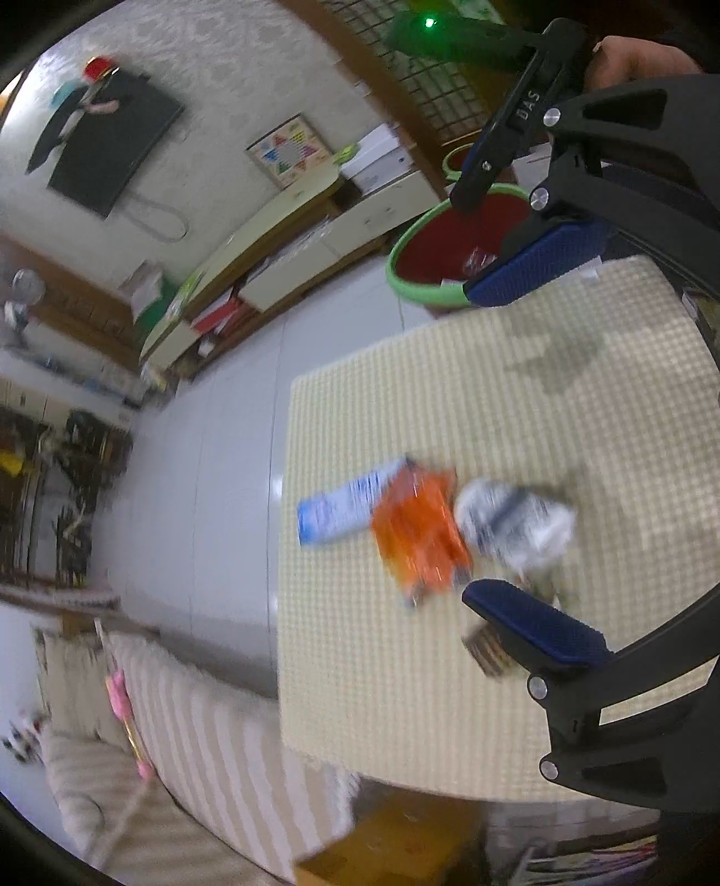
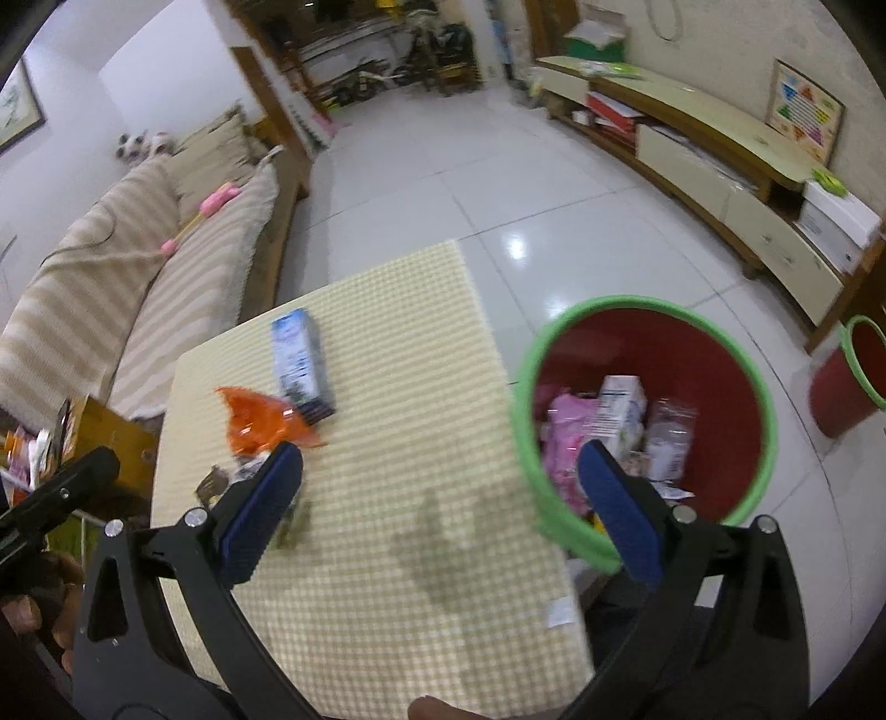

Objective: Collect trash
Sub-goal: 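Move both open tools back over the remaining trash on the table, then grasp the brown snack box with the left tool while the right tool grasps the paper cup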

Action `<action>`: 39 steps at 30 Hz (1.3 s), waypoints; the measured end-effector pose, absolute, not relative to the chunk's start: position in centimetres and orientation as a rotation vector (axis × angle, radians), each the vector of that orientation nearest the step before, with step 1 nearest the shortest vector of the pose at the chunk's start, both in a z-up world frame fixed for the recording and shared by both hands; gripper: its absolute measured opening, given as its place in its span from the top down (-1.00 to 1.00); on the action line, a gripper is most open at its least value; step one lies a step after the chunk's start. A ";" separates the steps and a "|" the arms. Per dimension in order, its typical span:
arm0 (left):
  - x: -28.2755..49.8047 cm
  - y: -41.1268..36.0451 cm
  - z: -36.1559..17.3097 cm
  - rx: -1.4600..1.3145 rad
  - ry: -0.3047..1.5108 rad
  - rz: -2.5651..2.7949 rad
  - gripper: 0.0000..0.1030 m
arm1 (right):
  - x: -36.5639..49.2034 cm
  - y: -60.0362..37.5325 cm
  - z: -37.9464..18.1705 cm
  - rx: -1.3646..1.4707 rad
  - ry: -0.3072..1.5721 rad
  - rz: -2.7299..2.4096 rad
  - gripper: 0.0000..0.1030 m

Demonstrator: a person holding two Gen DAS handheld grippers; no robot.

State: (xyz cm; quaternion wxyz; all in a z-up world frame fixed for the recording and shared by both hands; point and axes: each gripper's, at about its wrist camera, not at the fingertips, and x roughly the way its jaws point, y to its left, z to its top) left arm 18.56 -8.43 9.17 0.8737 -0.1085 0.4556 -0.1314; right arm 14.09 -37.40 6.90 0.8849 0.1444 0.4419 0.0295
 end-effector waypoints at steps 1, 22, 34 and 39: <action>18.4 -7.3 8.9 -0.239 0.953 -0.256 -0.84 | 14.2 -36.5 6.9 0.289 0.920 0.075 -0.90; 18.4 4.3 -1.7 -0.491 1.157 -0.144 -0.81 | 16.6 -23.2 -0.3 0.157 1.121 0.244 -0.90; 23.3 2.6 -6.7 -0.646 1.242 -0.117 -0.63 | 18.9 -20.2 -4.9 0.147 1.203 0.298 -0.90; 25.1 0.8 -7.8 -0.592 1.272 -0.093 -0.51 | 20.2 -19.7 -6.2 0.165 1.223 0.311 -0.79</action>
